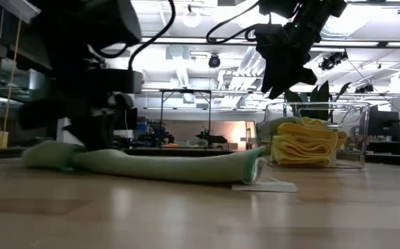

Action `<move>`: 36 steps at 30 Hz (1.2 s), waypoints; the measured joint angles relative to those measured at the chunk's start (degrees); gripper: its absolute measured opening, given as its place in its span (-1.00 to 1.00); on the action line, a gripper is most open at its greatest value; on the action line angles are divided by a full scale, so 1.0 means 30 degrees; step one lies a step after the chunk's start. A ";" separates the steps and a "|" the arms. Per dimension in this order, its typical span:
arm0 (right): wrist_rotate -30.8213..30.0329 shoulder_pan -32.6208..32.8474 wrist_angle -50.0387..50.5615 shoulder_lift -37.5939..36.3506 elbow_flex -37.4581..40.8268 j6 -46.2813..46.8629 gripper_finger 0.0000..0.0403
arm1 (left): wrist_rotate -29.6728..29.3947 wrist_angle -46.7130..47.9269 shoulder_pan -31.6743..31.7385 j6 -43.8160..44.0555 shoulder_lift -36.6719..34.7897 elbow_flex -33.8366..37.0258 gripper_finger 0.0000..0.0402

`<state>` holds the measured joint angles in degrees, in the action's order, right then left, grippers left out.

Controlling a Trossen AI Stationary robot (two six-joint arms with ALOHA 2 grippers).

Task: Fold microfiber towels
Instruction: Fold the green microfiber towel

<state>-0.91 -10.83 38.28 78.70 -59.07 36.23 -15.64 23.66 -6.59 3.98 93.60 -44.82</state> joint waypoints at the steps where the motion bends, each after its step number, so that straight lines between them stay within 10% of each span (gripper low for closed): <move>1: 0.0007 0.0000 0.0007 0.0000 0.0000 0.0000 -0.36 | -0.0053 -0.0099 0.0299 -0.0350 -0.0125 -0.0008 -1.00; 15: 0.0007 0.0000 0.0007 0.0000 0.0000 -0.0015 -0.36 | 0.0116 0.1444 0.2817 -0.2528 -0.0722 -0.3650 -1.00; 21: 0.0007 0.0000 0.0000 0.0000 0.0000 -0.0066 -0.36 | 0.3116 0.3719 0.2093 -0.1023 -0.2389 -0.4620 -1.00; 36: -0.0197 0.0000 -0.0036 0.0000 0.0000 -0.0277 -0.36 | 0.4302 -0.0970 -0.2982 0.2279 -0.3444 0.1466 -0.73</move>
<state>-1.50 -10.83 38.17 78.70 -59.07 35.40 -2.74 20.75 -15.54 10.82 83.27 -40.42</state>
